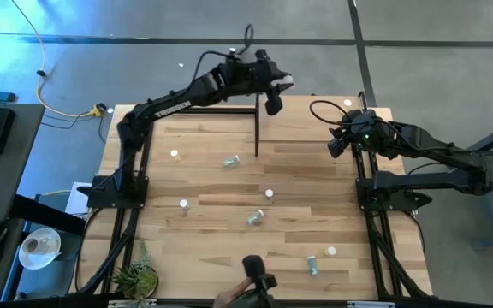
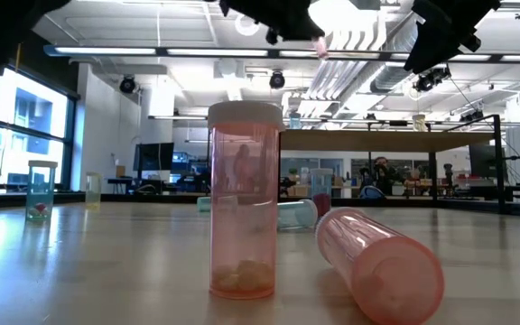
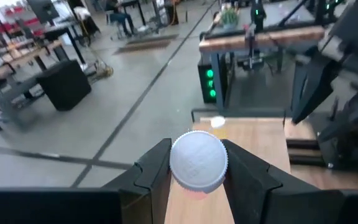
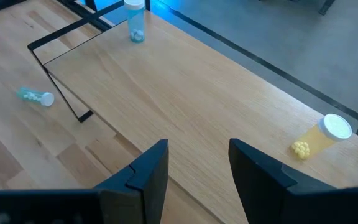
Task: Pick and place medicine bottles onto shelf by color
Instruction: Put the top pink pill bottle on the shelf
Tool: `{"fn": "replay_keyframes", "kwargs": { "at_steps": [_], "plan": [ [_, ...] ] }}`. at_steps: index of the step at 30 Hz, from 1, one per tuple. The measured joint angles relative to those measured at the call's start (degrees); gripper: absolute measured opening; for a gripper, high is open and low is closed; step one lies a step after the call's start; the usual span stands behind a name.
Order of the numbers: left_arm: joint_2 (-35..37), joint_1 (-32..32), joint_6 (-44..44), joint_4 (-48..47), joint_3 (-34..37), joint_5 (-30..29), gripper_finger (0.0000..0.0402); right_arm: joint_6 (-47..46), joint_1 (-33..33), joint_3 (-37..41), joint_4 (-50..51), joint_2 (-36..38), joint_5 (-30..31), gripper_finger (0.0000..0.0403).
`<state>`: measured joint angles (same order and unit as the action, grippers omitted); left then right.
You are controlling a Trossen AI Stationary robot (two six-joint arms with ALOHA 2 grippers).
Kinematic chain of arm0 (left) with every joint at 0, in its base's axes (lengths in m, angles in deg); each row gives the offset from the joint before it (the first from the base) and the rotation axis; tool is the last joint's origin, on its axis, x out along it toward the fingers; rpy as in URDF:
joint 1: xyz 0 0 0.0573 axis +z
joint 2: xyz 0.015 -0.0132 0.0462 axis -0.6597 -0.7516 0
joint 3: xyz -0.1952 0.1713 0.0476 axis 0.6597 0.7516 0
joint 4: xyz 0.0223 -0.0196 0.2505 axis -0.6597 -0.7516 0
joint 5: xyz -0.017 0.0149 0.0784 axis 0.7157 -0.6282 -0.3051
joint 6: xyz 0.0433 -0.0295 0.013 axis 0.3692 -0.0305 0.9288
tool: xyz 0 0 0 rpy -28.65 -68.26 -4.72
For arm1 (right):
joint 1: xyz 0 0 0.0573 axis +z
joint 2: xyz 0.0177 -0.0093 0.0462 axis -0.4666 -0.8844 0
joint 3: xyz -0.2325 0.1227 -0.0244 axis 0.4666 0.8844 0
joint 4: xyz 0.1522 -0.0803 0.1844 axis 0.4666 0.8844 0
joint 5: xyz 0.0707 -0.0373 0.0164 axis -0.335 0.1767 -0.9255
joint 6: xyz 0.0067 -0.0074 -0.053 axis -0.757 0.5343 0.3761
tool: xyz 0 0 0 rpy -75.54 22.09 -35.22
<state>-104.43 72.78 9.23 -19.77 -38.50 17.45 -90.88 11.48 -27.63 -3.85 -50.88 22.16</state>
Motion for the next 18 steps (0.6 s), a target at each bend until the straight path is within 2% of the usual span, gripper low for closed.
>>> {"fn": "replay_keyframes", "kwargs": {
  "at_steps": [5, 11, 18],
  "plan": [
    [-3.14, -0.02, -0.15, -5.43, -1.81, 0.06, 0.0117, 0.00, 0.00, 0.00, -0.01, -0.11, 0.01, 0.0160],
    [-3.64, -1.15, 1.03, -15.30, -1.83, 0.31, 0.0117, 0.90, 0.00, 0.00, -1.60, -0.20, -0.66, 0.0160],
    [-3.64, -3.44, 8.27, -19.17, -1.83, 1.27, 0.0117, 7.97, -0.02, 0.00, -9.46, -0.49, -9.36, 0.0160]
  ]
}}
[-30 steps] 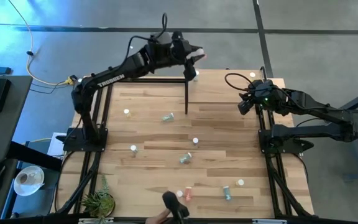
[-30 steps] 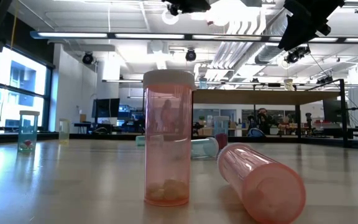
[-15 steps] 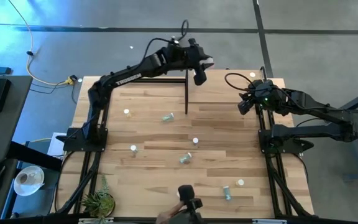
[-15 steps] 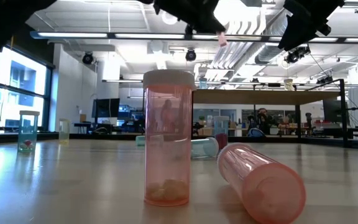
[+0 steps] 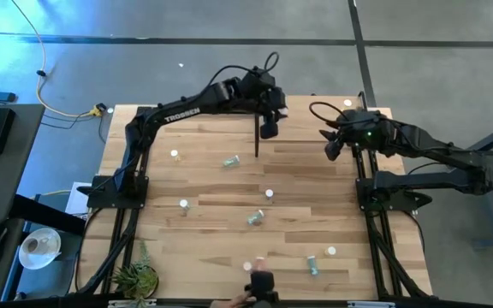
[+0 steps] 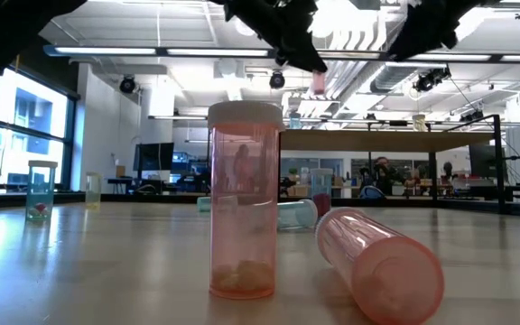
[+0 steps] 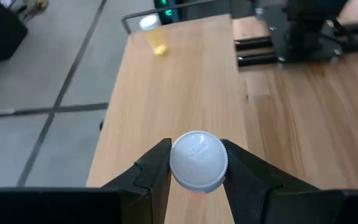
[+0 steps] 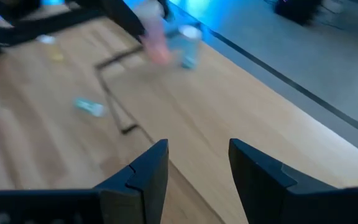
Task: Pick and place medicine bottles onto shelf by color
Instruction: Put the top pink pill bottle on the shelf
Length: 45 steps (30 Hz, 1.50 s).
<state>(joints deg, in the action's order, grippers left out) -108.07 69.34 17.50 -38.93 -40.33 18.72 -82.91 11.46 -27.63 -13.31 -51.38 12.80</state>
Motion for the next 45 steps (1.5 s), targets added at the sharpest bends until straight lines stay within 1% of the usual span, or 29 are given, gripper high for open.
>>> {"fn": "replay_keyframes", "kwargs": {
  "at_steps": [3, 5, 8, 10, 12, 17, 24, 35, 45],
  "plan": [
    [0.00, -0.56, 0.82, -0.21, 0.00, 0.46, 0.0117, 3.37, 0.00, 0.00, -2.83, -0.52, -2.66, 0.0160],
    [0.06, -0.93, 0.74, -0.89, 0.00, 3.95, 0.0117, 6.15, 0.00, 0.00, -3.78, -1.20, -5.12, 0.0160],
    [0.30, -2.02, 1.25, -1.08, 0.00, 10.92, 0.0117, 10.11, 0.00, 0.00, -4.42, -2.39, -9.81, 0.0160],
    [0.39, -3.09, 2.78, -0.83, 0.00, 13.37, 0.0117, 13.25, 0.04, 0.00, -4.48, -3.09, -12.96, 0.0160],
    [0.39, -4.16, 4.57, -0.43, 0.00, 13.73, 0.0117, 15.71, 0.04, 0.00, -4.99, -3.62, -14.93, 0.0160],
    [0.39, -6.26, 8.68, 0.69, 0.00, 12.59, 0.0117, 19.99, 0.02, 0.00, -8.18, -3.79, -16.49, 0.0160],
    [0.39, -7.96, 7.89, 5.66, 0.00, 12.11, 0.0117, 27.23, 0.04, 0.00, -8.17, -3.08, -24.11, 0.0160],
    [0.39, -8.36, 5.36, 12.26, 0.00, 12.03, 0.0117, 29.71, 0.02, 0.00, -9.52, -2.26, -23.62, 0.0160],
    [0.39, -8.79, 5.25, 13.36, 0.00, 11.83, 0.0117, 28.76, 0.02, 0.00, -11.60, -2.26, -23.77, 0.0160]
  ]
}}
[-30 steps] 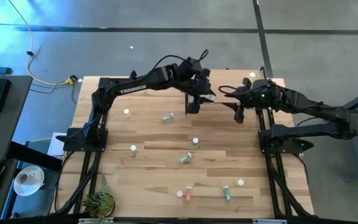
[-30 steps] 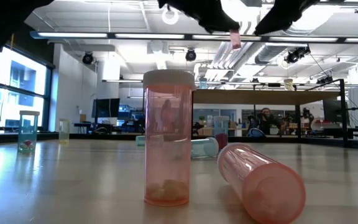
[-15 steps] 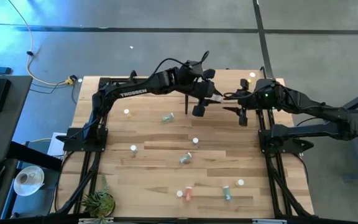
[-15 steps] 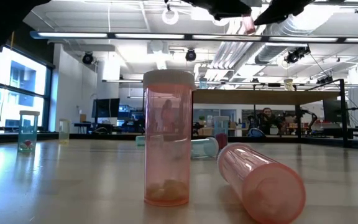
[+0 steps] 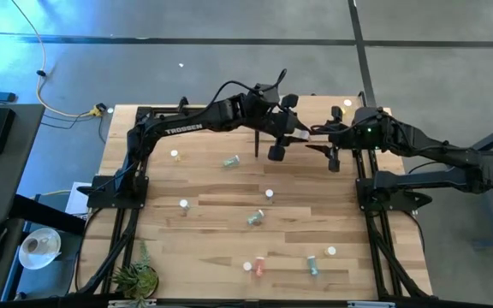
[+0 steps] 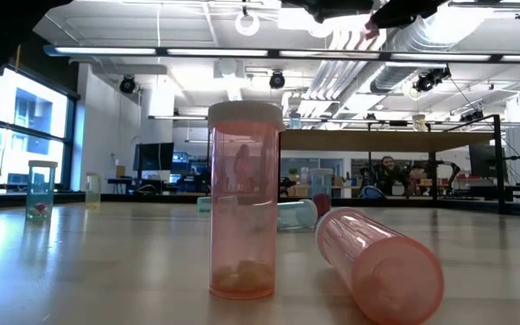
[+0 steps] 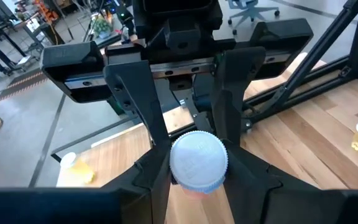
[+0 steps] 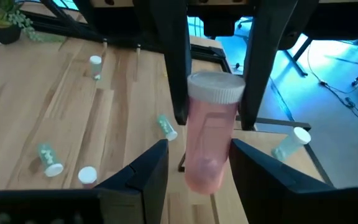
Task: Pick and place medicine bottles onto shelf by color
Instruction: Put the top pink pill bottle on the shelf
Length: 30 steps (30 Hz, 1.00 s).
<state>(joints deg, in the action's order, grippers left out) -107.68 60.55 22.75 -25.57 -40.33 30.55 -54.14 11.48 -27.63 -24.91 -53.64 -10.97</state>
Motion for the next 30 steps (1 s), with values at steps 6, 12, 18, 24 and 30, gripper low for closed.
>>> {"fn": "replay_keyframes", "kwargs": {
  "at_steps": [6, 12, 18, 24, 30],
  "plan": [
    [0.00, -0.01, 0.01, 0.19, 0.00, 0.00, 0.0117, -2.02, 0.01, 0.00, -0.42, 0.00, -0.02, 0.0157],
    [0.00, -0.27, 0.01, 0.74, 0.00, 0.02, 0.0117, -2.08, 0.00, 0.00, -0.42, 0.01, 0.06, 0.0111],
    [0.00, -0.27, 0.00, 0.83, 0.00, -0.04, 0.0117, -2.11, 0.00, 0.00, -0.35, 0.02, -0.27, 0.0080],
    [0.00, -0.27, -0.01, 0.83, 0.00, -0.04, 0.0117, -2.68, 0.00, 0.00, -0.11, 0.01, -0.42, 0.0082],
    [0.00, -0.67, 0.02, 0.82, 0.00, -2.84, 0.0127, -3.20, 0.00, 0.00, 0.08, 0.00, -0.21, 0.0083]
  ]
}}
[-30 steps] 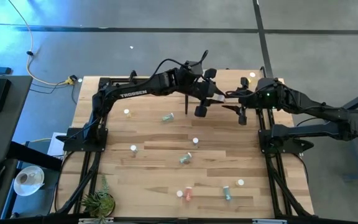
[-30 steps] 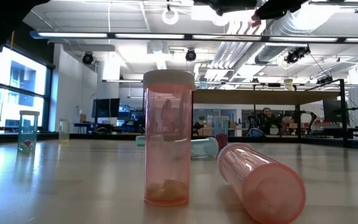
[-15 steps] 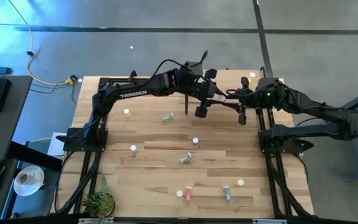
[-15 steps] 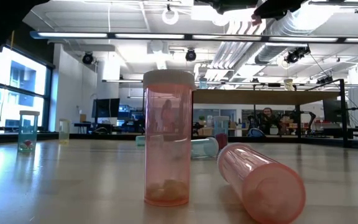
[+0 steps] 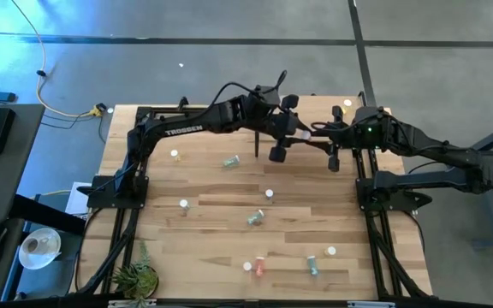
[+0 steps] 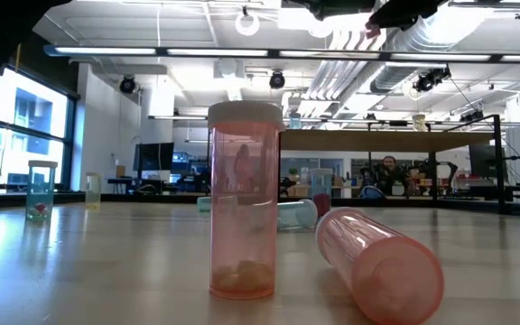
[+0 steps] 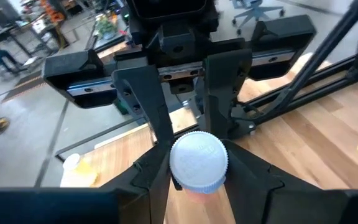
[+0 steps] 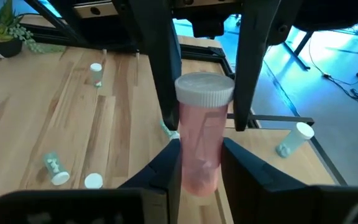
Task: Pick and place medicine bottles onto shelf by color
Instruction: Put the top pink pill bottle on the shelf
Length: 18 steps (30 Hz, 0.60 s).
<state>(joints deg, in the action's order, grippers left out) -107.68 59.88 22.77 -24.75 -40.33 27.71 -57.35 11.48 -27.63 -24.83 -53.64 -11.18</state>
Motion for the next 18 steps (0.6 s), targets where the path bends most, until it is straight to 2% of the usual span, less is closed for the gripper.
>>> {"fn": "replay_keyframes", "kwargs": {
  "at_steps": [5, 9, 14, 18],
  "plan": [
    [0.00, -1.35, 0.01, 0.05, 0.00, -7.64, 0.0165, -0.03, 0.00, 0.00, 0.26, -0.02, 1.75, 0.0083],
    [0.00, -2.53, 2.09, -1.17, 0.00, -11.61, 0.0191, 0.02, 0.02, 0.00, 0.15, 0.32, 2.37, 0.0083],
    [0.11, -3.43, 5.07, -1.70, 0.00, -15.50, 0.0199, -0.95, 0.00, 0.00, 0.29, 1.44, 2.77, 0.0083],
    [0.58, -3.79, 5.62, -2.81, 0.07, -16.05, 0.0200, -1.45, 0.02, 0.00, 0.45, 2.70, 4.04, 0.0083]
  ]
}}
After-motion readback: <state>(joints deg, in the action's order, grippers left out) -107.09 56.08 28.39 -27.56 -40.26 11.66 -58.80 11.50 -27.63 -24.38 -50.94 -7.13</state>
